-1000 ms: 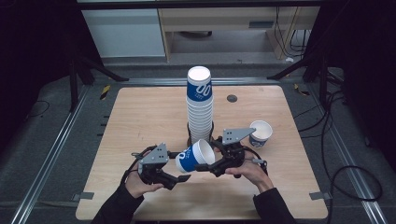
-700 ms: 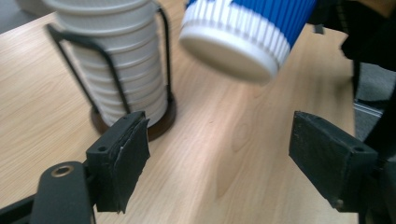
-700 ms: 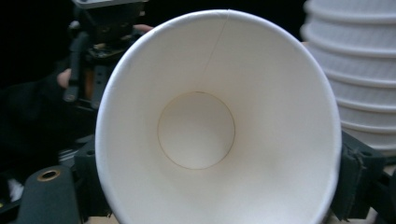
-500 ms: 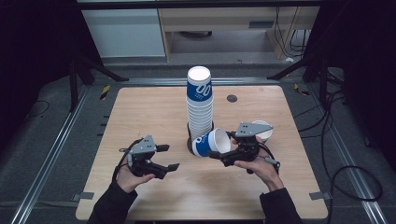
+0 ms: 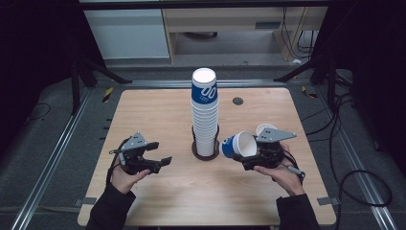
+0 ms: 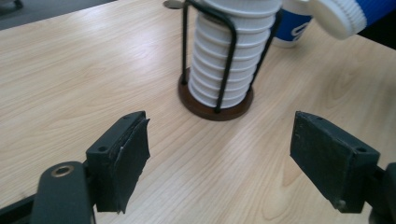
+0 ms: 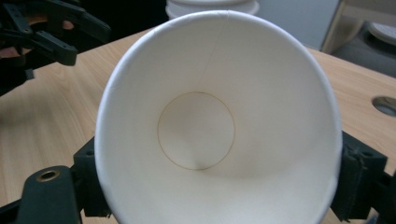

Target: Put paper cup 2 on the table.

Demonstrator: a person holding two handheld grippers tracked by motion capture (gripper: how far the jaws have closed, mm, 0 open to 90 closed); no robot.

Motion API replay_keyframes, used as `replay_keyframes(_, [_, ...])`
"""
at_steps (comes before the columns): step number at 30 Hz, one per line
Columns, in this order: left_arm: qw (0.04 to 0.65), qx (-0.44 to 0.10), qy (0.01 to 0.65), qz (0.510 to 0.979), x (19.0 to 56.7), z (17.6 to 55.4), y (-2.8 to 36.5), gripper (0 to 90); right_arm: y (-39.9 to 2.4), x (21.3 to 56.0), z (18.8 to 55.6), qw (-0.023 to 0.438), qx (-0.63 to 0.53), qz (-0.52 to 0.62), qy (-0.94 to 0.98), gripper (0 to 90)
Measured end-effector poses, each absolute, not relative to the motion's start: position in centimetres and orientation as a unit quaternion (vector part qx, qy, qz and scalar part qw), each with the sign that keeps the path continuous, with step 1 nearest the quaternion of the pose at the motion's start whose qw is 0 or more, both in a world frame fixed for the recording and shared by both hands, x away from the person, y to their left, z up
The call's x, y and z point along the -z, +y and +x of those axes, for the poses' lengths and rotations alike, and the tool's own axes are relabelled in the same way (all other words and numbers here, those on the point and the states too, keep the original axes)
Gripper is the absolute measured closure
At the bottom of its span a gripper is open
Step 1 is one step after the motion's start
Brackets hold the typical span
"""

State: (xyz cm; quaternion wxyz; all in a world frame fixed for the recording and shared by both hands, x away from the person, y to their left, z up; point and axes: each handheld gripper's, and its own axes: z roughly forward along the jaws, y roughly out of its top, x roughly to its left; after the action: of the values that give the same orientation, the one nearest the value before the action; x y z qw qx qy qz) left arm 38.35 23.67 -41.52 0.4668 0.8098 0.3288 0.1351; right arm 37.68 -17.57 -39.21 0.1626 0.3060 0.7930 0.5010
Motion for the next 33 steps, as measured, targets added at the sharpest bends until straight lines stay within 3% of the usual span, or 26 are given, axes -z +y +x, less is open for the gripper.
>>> replay_keyframes(22, [0.442, -0.152, 0.373, 0.801, 42.3, 39.3, 25.5, 17.9, -24.0, 37.5, 37.0, 0.233, -0.362, 0.412, 0.803, 15.8])
replay_keyframes(33, [0.440, -0.153, 0.375, 0.801, 42.3, 39.3, 25.7, 18.0, -23.6, 39.8, 37.8, 0.185, -0.261, 0.430, 0.844, 15.5])
